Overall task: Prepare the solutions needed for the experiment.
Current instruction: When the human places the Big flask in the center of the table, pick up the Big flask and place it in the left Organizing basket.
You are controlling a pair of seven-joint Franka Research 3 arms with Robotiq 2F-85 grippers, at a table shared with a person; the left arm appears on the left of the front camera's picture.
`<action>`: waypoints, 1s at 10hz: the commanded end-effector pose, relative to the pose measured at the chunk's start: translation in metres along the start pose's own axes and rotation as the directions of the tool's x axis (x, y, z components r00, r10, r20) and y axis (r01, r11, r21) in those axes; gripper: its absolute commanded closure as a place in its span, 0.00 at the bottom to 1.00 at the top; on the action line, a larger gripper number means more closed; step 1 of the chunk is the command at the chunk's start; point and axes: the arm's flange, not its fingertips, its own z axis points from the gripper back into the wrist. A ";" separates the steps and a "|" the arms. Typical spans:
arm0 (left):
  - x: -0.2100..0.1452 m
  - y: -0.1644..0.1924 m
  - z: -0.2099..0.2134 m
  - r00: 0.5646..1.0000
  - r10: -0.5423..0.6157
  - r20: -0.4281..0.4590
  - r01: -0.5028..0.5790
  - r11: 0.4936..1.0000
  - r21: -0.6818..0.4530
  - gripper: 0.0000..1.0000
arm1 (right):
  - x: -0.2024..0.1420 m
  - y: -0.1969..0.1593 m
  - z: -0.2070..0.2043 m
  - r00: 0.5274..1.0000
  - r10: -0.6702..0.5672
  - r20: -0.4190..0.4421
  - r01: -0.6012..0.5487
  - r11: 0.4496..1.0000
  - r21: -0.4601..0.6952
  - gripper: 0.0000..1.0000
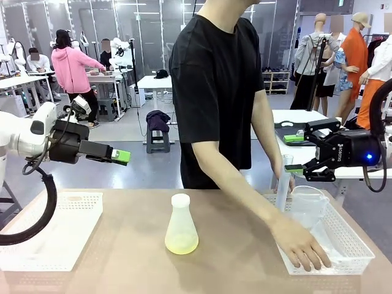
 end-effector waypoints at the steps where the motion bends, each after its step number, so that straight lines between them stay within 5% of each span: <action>1: 0.000 -0.001 -0.002 1.000 -0.022 -0.006 0.022 1.000 -0.003 0.00 | 0.000 0.002 0.000 1.000 -0.005 0.002 0.005 1.000 0.013 0.24; 2: 0.000 0.000 0.000 1.000 0.000 0.000 0.000 1.000 0.000 0.00 | 0.000 0.002 0.000 1.000 -0.005 0.002 0.005 1.000 0.013 0.24; 4: -0.005 0.041 -0.021 0.987 -0.162 0.013 0.162 0.984 -0.080 0.00 | 0.000 0.002 0.000 1.000 -0.005 0.002 0.005 1.000 0.013 0.24; 7: -0.019 0.084 -0.038 0.942 -0.329 0.060 0.331 0.889 -0.317 0.00 | 0.000 0.002 0.000 1.000 -0.005 0.002 0.005 1.000 0.013 0.24; 10: -0.027 0.096 -0.047 0.909 -0.396 0.130 0.417 0.860 -0.295 0.00 | 0.000 0.002 0.000 1.000 -0.005 0.002 0.005 1.000 0.013 0.24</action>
